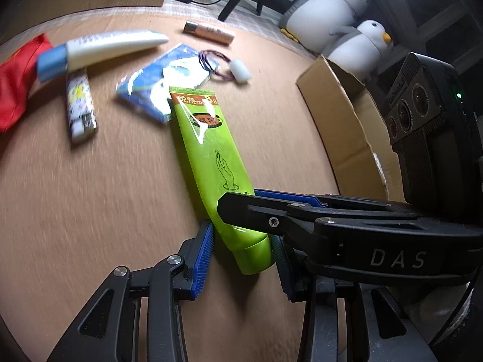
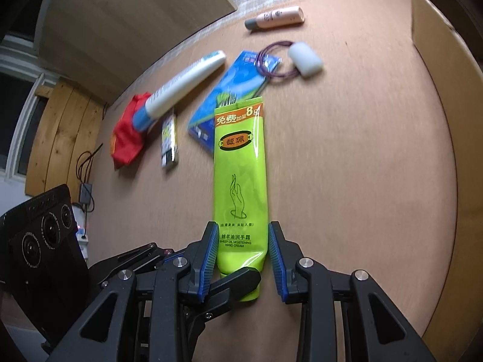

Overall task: Organize objects
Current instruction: 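Carry the green tube into the box and open the right tool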

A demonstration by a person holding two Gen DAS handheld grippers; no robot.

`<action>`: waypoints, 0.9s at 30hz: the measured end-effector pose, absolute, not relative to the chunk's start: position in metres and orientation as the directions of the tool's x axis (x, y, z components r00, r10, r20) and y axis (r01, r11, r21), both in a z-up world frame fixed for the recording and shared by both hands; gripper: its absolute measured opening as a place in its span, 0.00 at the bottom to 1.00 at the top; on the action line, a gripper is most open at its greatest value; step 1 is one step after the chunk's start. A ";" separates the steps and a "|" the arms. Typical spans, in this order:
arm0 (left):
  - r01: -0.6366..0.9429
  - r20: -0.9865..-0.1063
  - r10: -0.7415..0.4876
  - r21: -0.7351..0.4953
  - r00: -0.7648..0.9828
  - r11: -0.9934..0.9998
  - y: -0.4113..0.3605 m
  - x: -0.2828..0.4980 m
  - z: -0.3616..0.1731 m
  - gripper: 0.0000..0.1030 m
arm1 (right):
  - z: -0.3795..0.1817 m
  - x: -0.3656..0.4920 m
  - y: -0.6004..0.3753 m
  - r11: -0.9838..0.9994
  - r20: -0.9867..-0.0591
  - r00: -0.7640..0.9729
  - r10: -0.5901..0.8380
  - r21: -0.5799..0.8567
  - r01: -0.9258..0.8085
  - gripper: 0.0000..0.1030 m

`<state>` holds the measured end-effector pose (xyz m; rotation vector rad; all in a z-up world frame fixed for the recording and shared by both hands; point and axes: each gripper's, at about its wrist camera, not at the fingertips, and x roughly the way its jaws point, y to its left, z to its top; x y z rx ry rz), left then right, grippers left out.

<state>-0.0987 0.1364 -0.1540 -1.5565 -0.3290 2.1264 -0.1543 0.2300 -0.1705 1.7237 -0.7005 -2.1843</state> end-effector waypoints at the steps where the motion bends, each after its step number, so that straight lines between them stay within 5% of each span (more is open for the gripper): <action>1: -0.240 -0.828 0.508 -0.457 -0.238 -0.857 0.136 -0.091 -0.154 0.40 | -0.170 -0.149 0.229 -0.848 -0.833 -0.257 -0.490 0.524 -0.080 0.30; 27: -0.292 -0.818 0.539 -0.475 -0.201 -0.830 0.143 -0.033 -0.145 0.40 | -0.161 -0.074 0.220 -0.858 -0.834 -0.302 -0.463 0.507 -0.085 0.30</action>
